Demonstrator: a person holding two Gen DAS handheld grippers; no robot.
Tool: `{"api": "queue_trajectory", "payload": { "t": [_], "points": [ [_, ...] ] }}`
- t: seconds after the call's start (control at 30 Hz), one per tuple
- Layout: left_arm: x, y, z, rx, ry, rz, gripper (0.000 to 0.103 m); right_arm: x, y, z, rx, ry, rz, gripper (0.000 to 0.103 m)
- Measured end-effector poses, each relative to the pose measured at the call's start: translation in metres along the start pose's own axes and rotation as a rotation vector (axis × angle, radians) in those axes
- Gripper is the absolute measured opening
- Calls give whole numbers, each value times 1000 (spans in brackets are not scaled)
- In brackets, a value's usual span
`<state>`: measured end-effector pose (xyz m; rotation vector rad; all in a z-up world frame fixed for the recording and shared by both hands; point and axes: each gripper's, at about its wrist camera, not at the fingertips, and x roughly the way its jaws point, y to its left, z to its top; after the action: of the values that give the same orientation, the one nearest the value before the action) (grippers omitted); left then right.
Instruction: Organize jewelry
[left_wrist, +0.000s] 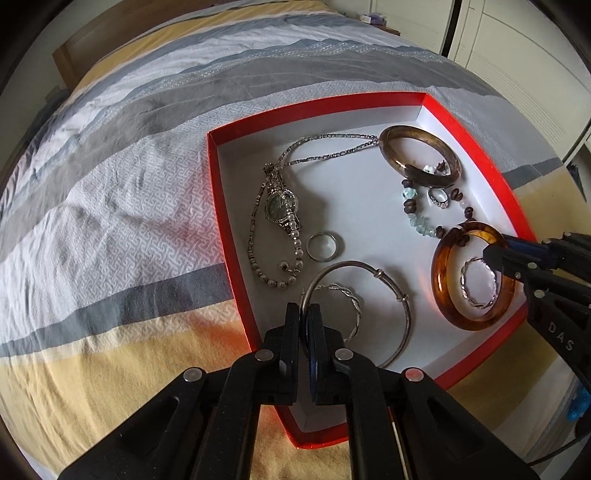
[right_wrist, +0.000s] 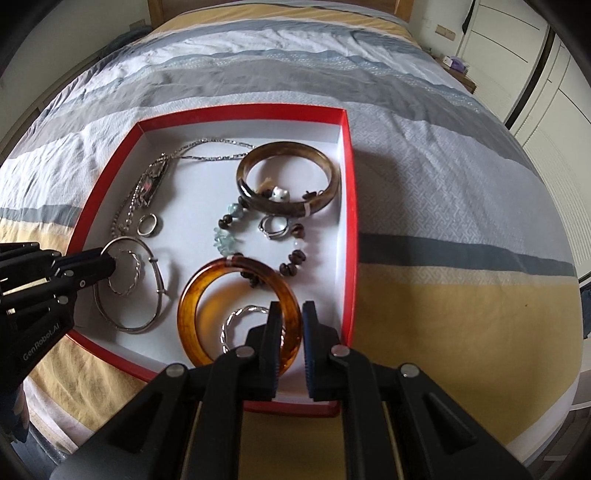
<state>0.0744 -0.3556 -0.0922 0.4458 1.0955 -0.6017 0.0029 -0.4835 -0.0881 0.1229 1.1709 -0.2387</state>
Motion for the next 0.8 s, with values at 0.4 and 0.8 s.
{"api": "queue_trajectory", "payload": {
  "t": [0.4, 0.8],
  "points": [
    [-44, -10, -2, 11, -92, -32, 55, -56, -12, -8, 66, -86, -24, 18],
    [-157, 43, -55, -88, -286, 112, 75, -146, 39, -24, 116, -260, 88, 45]
  ]
}}
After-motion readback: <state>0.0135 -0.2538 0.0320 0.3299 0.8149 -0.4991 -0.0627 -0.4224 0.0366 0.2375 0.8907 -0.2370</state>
